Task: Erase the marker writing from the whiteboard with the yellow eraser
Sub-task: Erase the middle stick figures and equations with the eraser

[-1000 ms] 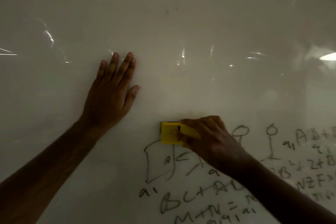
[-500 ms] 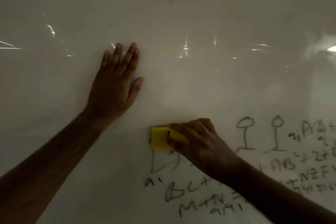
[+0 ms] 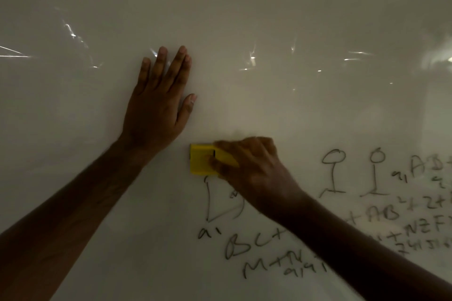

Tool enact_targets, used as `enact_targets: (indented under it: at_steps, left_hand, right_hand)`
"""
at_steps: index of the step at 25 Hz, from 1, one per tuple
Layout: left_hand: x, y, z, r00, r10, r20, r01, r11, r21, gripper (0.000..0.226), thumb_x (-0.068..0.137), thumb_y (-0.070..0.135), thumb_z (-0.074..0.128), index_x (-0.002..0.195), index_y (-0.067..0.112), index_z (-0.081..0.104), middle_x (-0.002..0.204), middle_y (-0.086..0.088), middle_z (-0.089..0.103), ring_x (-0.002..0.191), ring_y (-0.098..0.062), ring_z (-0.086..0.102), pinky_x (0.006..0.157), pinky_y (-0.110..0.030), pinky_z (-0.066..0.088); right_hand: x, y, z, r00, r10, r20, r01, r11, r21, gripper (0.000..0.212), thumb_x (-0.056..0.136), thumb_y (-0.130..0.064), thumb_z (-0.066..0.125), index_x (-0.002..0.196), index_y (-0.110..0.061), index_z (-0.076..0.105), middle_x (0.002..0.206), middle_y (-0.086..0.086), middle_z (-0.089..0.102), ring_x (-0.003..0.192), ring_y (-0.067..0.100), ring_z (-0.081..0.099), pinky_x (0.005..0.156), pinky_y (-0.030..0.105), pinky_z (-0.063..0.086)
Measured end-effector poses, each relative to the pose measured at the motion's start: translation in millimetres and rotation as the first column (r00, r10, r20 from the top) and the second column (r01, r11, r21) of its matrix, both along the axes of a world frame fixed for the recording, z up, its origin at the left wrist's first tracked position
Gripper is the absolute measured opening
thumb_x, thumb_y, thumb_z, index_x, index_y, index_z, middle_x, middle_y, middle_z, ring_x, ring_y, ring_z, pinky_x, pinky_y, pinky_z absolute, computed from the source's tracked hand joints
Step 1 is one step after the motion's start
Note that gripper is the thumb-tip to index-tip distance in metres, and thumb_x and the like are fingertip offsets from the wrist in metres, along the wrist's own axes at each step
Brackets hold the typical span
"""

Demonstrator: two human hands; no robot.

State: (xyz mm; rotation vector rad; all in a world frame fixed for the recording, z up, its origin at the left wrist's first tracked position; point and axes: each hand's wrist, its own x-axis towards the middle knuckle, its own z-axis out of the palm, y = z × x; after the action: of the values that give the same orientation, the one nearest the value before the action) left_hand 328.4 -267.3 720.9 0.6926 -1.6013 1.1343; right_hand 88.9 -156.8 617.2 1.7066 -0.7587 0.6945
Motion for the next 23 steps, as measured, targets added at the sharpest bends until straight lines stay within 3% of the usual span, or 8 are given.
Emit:
enact_targets:
  at_steps: [5, 9, 13, 19, 23]
  left_hand:
    - [2.9, 2.0, -2.7, 1.0, 0.01, 0.008, -0.01, 1.0, 0.013, 0.066, 0.117, 0.042, 0.029, 0.173, 0.007, 0.02, 0.182, -0.012, 0.017, 0.167, -0.042, 0.015, 0.136, -0.057, 0.01]
    - [0.2, 2.0, -5.8, 1.0, 0.029, 0.008, -0.029, 0.999, 0.023, 0.066, 0.117, 0.041, 0.028, 0.173, 0.007, 0.019, 0.182, -0.012, 0.015, 0.167, -0.043, 0.014, 0.135, -0.058, 0.009]
    - [-0.6, 2.9, -6.6, 1.0, 0.029, 0.008, -0.03, 0.999, 0.028, 0.067, 0.116, 0.04, 0.029, 0.173, 0.005, 0.018, 0.182, -0.014, 0.016, 0.166, -0.044, 0.015, 0.135, -0.061, 0.01]
    - [0.5, 3.8, -7.4, 1.0, 0.026, 0.004, -0.026, 0.999, 0.042, 0.068, 0.117, 0.042, 0.025, 0.173, 0.006, 0.017, 0.182, -0.014, 0.015, 0.167, -0.044, 0.014, 0.135, -0.06, 0.009]
    - [-2.6, 3.3, -9.1, 1.0, 0.025, -0.009, -0.025, 0.999, 0.033, 0.067, 0.117, 0.041, 0.026, 0.173, 0.006, 0.017, 0.182, -0.013, 0.016, 0.167, -0.044, 0.013, 0.135, -0.058, 0.007]
  right_hand:
    - [-40.1, 20.0, -48.3, 0.98, -0.045, -0.192, 0.06, 0.996, 0.072, 0.045, 0.103, -0.024, 0.065, 0.148, -0.027, 0.057, 0.15, 0.008, 0.057, 0.121, 0.031, 0.059, 0.099, 0.056, 0.048]
    - [-57.8, 24.1, -3.8, 0.993, -0.083, -0.08, 0.088, 0.994, 0.059, 0.044, 0.103, -0.027, 0.069, 0.146, -0.027, 0.059, 0.151, 0.011, 0.056, 0.121, 0.037, 0.061, 0.098, 0.06, 0.046]
    - [-13.7, 6.2, 18.9, 0.999, -0.03, 0.019, 0.03, 1.0, 0.007, 0.035, 0.103, -0.03, 0.064, 0.138, -0.027, 0.065, 0.15, 0.009, 0.058, 0.117, 0.037, 0.062, 0.096, 0.057, 0.046]
    - [-15.0, 11.2, -62.9, 0.983, 0.03, -0.18, -0.007, 0.992, 0.123, 0.038, 0.105, -0.022, 0.057, 0.142, -0.026, 0.062, 0.151, 0.007, 0.059, 0.121, 0.029, 0.064, 0.099, 0.055, 0.048]
    - [-59.5, 24.0, -42.1, 0.979, -0.061, -0.197, 0.085, 0.99, 0.115, 0.043, 0.104, -0.024, 0.063, 0.148, -0.027, 0.058, 0.155, 0.009, 0.055, 0.125, 0.031, 0.06, 0.1, 0.058, 0.046]
